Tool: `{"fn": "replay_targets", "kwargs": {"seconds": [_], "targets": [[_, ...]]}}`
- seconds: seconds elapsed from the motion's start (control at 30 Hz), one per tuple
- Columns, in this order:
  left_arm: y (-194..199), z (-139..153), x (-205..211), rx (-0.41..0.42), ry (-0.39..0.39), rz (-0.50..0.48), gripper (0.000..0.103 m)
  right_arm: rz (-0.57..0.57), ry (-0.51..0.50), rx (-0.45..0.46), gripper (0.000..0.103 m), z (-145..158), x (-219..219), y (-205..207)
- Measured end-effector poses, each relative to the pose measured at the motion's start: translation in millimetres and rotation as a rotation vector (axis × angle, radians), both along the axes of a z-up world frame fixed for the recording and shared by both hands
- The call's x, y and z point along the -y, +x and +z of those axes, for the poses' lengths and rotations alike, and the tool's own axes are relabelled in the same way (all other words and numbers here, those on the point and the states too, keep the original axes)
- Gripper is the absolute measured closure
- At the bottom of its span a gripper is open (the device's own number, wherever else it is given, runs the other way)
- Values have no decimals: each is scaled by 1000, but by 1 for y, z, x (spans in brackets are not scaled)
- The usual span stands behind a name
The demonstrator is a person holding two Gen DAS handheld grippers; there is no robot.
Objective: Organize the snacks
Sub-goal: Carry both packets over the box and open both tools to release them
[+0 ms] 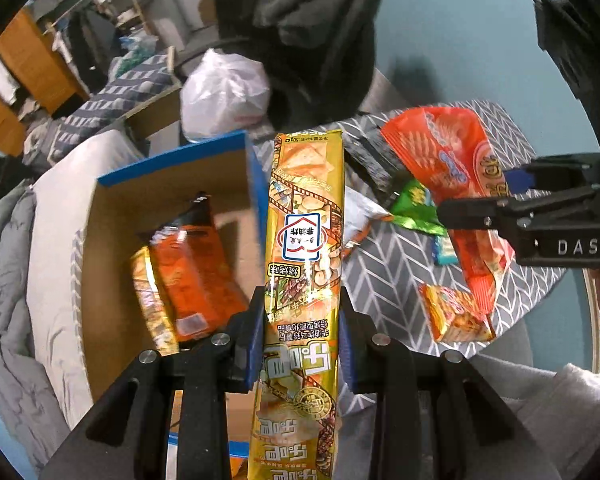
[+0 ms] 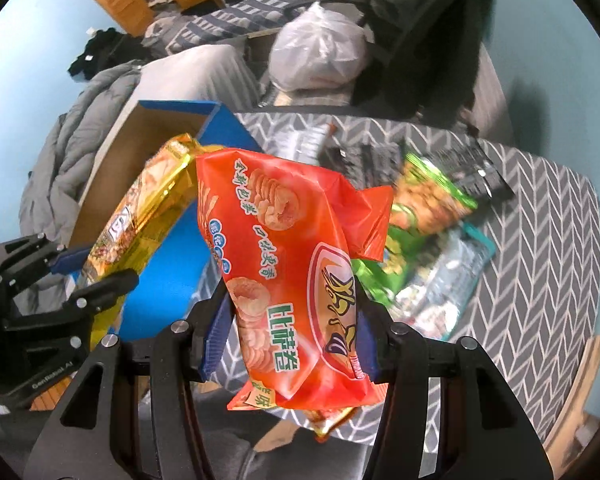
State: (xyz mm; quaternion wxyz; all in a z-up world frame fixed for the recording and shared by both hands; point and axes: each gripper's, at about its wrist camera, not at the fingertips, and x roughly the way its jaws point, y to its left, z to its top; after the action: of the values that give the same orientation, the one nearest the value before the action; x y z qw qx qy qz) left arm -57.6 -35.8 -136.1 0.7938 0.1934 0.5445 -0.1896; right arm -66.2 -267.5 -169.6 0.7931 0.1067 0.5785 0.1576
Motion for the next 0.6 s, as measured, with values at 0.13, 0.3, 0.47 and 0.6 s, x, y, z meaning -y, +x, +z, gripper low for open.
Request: {"fn": "replay_targets", "kwargs": {"seconds": [0.13,0.3,0.47,0.6], "targets": [[12,8,-23,23,0,54,72,38,5,17,50,0,-24,18],[24,11,-50,37,6,117,71,101,6,39,50,2,-63,44],[34,11,-78,50,12,166,71,156,-1,55,50,-1,-96,57],[44,11,-101,55,13,214,71,205,-3,68,50,0,-129,73]]}}
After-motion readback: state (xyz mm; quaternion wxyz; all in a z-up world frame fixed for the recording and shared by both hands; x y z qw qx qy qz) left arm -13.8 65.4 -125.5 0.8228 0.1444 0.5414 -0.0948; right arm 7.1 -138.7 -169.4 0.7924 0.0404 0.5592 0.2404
